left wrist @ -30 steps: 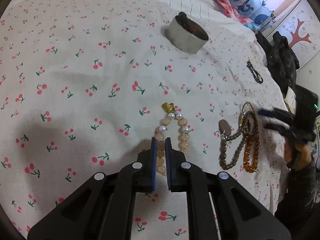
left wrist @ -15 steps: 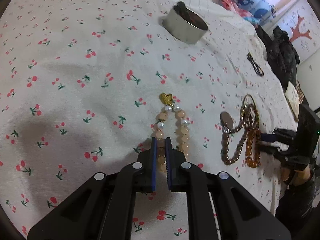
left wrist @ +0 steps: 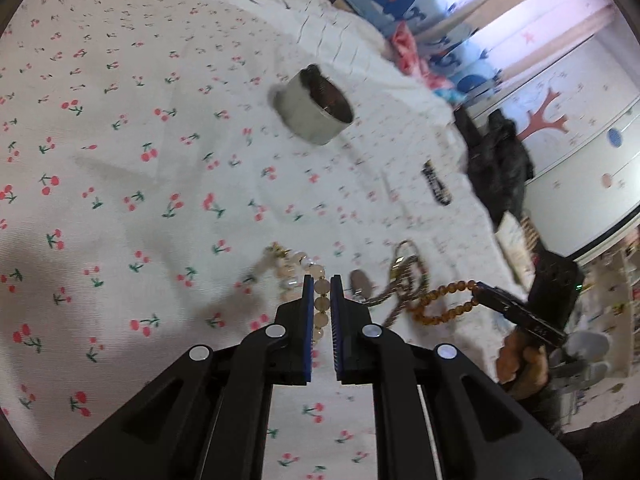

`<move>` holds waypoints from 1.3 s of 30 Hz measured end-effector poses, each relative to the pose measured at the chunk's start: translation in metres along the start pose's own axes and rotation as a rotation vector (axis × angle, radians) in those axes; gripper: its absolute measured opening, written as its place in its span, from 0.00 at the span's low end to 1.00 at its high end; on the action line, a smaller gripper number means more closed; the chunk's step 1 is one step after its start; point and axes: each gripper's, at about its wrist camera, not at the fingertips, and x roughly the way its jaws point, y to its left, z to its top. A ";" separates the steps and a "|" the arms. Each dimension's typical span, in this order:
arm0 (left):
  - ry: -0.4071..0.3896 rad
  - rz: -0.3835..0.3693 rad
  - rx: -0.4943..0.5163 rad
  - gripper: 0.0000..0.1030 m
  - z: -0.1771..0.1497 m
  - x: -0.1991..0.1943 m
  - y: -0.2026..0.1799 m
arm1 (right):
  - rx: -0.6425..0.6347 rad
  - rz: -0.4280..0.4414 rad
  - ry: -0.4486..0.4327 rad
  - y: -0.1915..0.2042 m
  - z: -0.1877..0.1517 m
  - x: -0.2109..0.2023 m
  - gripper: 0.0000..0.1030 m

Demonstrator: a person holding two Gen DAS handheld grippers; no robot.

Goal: Organize jewelry
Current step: 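Carry both bracelets over the silver tin and open both grippers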

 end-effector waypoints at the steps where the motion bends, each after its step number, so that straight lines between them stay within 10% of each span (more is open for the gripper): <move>1: -0.006 -0.011 -0.001 0.07 0.000 -0.001 -0.001 | 0.009 0.019 -0.012 0.000 0.001 -0.001 0.12; 18: -0.104 0.113 0.219 0.07 0.075 0.009 -0.083 | 0.084 0.226 -0.192 -0.015 0.100 0.017 0.12; 39: -0.164 0.299 0.276 0.07 0.172 0.125 -0.087 | 0.166 0.159 -0.178 -0.072 0.205 0.129 0.12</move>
